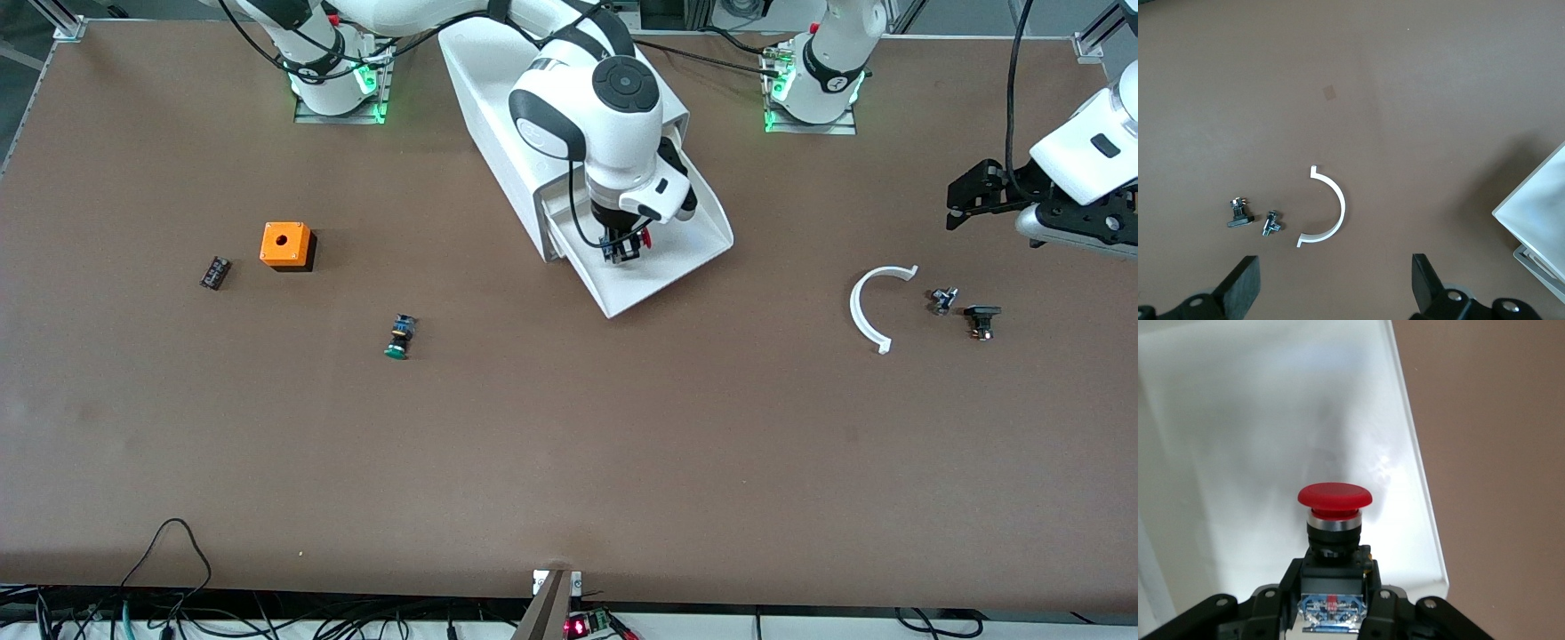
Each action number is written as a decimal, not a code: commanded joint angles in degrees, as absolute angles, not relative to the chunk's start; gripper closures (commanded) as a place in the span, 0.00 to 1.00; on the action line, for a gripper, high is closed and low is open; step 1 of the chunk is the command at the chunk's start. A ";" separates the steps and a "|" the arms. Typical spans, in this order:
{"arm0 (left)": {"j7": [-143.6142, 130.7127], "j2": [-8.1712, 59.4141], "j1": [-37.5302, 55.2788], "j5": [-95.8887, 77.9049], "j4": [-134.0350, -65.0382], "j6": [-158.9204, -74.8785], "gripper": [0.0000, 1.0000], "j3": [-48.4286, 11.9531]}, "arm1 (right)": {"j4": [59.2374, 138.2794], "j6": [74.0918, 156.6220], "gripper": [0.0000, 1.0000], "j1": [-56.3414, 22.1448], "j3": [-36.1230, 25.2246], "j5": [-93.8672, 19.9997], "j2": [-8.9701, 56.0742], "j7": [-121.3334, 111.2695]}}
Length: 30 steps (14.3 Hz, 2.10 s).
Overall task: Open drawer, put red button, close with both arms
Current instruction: 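Lower the red button into the drawer and open the right gripper, then withdraw the right gripper while the left gripper reaches the drawer front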
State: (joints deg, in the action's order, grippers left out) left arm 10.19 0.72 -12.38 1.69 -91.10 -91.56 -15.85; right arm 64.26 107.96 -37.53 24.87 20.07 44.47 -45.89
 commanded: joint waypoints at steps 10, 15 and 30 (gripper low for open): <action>9.67 1.93 -11.69 2.90 -88.50 -90.26 0.00 -15.91 | 61.52 106.35 0.92 -41.75 24.87 23.47 49.13 -43.51; 9.67 1.93 -11.69 2.64 -88.86 -90.18 0.00 -16.08 | 61.35 105.56 0.00 -42.10 25.14 24.00 49.04 -34.72; -19.20 10.10 -3.00 3.16 -109.66 -125.55 0.00 -21.27 | 59.41 103.45 0.00 -21.38 20.40 17.59 29.54 -27.61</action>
State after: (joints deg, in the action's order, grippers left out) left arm -10.97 9.57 -5.06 1.69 -103.40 -117.15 -21.03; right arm 57.62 103.62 -23.93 21.65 19.77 31.48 -31.55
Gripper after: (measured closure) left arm 0.000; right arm 0.000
